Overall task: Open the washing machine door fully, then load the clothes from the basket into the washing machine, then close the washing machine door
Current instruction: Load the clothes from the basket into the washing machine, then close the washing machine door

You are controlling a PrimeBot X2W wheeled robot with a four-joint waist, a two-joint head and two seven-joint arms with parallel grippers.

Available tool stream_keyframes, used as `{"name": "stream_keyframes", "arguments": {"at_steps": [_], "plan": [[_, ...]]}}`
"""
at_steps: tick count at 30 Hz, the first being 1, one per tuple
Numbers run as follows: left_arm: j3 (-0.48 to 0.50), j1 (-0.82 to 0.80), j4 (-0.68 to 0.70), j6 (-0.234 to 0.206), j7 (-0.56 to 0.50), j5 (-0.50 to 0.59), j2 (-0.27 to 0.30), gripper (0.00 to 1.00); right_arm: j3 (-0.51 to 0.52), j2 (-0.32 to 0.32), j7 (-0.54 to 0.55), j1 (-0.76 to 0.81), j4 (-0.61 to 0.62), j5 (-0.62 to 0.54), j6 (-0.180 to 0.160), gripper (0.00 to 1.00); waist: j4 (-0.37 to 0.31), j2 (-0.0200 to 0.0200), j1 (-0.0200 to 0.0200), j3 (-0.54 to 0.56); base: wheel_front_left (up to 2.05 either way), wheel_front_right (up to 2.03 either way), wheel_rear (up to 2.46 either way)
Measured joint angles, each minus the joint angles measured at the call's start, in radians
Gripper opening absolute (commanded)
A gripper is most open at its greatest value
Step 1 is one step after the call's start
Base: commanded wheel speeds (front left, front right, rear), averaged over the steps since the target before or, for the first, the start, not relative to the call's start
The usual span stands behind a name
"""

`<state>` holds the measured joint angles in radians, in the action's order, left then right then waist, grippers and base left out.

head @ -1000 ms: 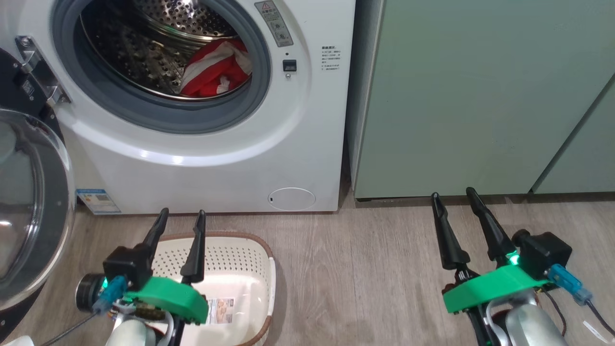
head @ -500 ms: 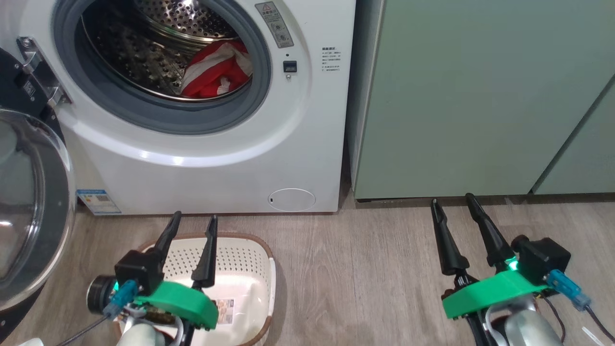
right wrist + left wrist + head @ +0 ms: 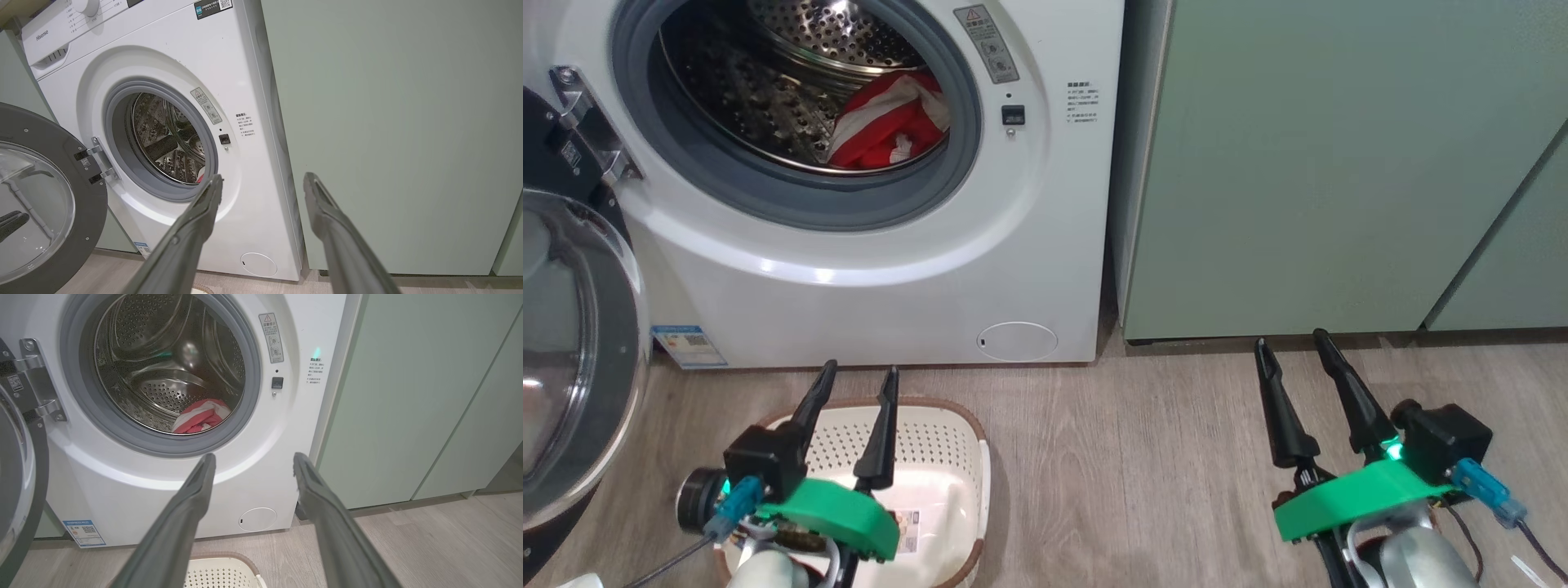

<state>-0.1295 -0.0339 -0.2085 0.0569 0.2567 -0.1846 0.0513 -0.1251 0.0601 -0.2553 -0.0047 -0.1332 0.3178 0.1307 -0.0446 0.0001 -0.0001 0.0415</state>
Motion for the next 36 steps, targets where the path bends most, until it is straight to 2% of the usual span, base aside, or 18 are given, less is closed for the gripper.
{"name": "stream_keyframes", "arguments": {"at_steps": [29,36], "plan": [[0.000,0.000,0.001,-0.010,0.000,-0.018,0.000,1.00,-0.007,-0.003,0.000,0.000,-0.006,0.000,0.000,1.00,0.000,0.0000,0.0000,-0.003,0.00,0.00,0.00],[0.003,0.000,0.000,-0.017,0.000,-0.027,0.000,1.00,-0.007,-0.003,0.000,0.000,-0.007,0.000,0.000,1.00,0.004,0.0000,0.0000,-0.001,-0.87,0.87,0.00]]}}
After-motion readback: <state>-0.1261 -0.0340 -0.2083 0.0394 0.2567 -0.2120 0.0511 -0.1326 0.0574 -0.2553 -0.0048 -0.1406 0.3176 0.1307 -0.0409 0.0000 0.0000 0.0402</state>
